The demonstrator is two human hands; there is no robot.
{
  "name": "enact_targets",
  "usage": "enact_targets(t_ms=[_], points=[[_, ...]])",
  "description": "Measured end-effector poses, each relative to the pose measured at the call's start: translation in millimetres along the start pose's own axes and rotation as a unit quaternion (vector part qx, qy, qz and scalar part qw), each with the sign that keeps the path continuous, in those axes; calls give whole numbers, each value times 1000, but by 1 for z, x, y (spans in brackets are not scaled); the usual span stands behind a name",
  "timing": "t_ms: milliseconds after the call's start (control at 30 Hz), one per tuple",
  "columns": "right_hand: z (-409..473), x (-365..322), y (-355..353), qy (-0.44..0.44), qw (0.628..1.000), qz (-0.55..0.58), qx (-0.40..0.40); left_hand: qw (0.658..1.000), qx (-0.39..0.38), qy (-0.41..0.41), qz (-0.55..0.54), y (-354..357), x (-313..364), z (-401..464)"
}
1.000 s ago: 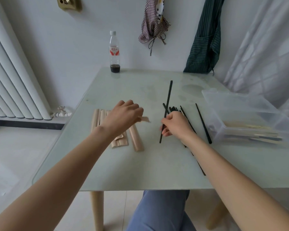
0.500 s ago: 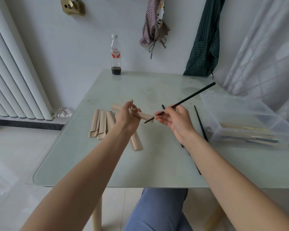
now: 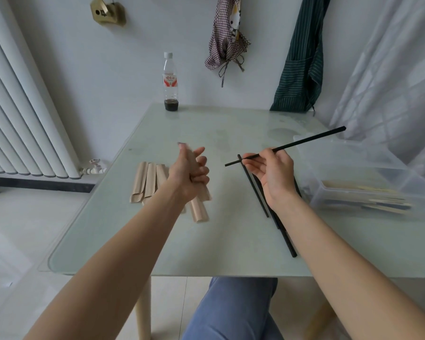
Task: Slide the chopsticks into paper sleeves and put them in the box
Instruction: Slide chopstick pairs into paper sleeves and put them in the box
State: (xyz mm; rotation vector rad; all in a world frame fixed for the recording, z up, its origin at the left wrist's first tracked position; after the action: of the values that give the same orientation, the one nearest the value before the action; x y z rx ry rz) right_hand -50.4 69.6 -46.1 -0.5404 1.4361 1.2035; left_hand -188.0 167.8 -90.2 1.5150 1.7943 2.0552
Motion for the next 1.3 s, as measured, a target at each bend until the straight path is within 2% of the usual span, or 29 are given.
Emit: enact_targets(t_ms=[67, 167, 333, 600, 700, 900, 1067, 1300], points=[[0, 0, 1, 1, 1000, -8, -6, 993, -11, -30, 115, 3, -1, -5], [1, -2, 2, -3, 1000, -16, -9, 955, -43, -75, 284, 11, -3, -14], [3, -7, 1, -14, 1000, -23, -4, 886, -89, -136, 433, 18, -6, -22], [4, -5, -1, 3, 997, -68, -21, 851, -156, -164, 473, 28, -9, -29], [4, -5, 2, -7, 994, -96, -47, 840, -172, -151, 492, 31, -9, -31], [1, 1, 12, -2, 991, -99, -86, 790, -211, -97, 567, 41, -13, -36], [0, 1, 11, 19, 983, -156, -94, 779, -204, -36, 591, 44, -10, -37], [-4, -7, 3, 7, 990, -126, -58, 777, -209, -24, 593, 56, -8, -43]])
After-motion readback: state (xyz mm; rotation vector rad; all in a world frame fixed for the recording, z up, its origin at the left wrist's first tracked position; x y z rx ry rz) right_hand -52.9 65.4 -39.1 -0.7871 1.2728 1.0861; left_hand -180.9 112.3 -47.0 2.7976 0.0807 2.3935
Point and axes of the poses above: each hand's wrist, its own z-axis towards the middle knuckle, its own y-axis out of the palm, x = y × z, the point moved 5 cm from there along z, towards the middle knuckle, and after that the axes turned 13 degrees about -x, right-handed, at the moved point
